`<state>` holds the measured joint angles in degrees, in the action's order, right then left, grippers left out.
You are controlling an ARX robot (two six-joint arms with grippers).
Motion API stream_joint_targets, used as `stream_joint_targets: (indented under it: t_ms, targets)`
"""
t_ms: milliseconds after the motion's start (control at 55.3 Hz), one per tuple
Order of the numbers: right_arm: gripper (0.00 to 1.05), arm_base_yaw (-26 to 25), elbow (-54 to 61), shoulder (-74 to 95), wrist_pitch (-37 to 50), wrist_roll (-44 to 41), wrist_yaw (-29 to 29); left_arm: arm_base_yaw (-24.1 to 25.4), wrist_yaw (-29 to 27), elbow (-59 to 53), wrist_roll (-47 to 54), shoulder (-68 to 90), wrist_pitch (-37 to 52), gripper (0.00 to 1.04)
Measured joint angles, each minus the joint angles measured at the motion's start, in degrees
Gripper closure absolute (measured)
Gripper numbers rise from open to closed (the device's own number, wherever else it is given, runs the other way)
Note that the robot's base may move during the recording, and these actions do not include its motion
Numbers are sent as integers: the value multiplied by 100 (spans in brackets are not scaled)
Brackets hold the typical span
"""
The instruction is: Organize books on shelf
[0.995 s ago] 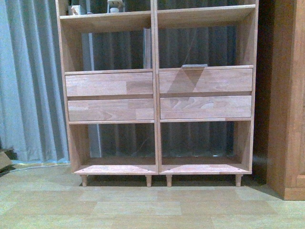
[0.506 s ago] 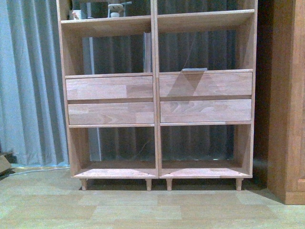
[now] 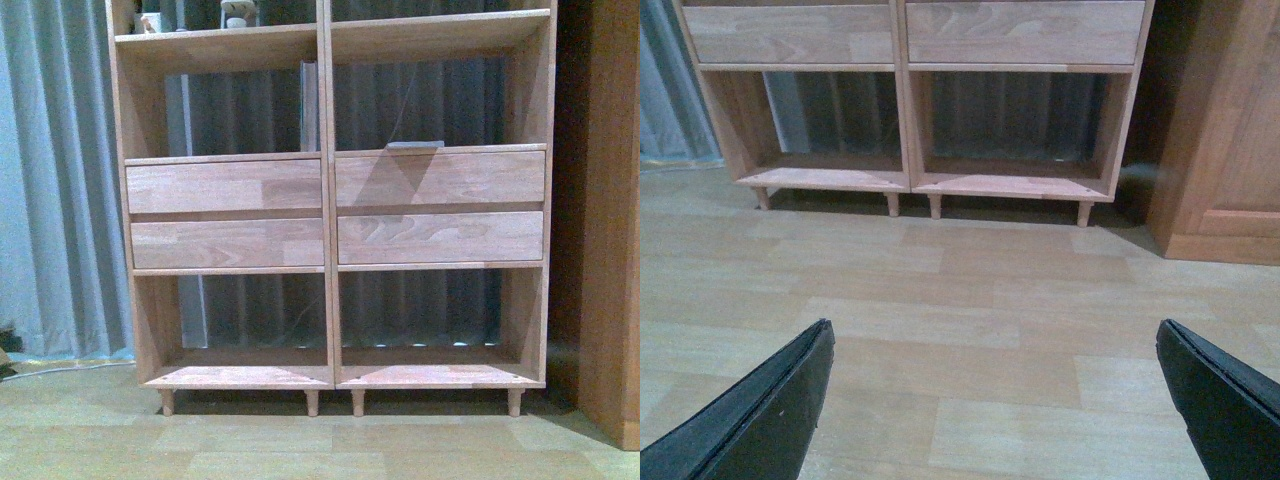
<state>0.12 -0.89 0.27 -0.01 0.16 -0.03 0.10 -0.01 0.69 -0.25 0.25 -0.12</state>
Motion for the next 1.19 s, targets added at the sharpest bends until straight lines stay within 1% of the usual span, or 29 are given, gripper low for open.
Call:
stream_joint_targets:
  t_ms: [1194]
  targets:
    - [7, 0, 0, 0, 0, 0, 0, 0, 0, 0, 0, 0, 0, 7]
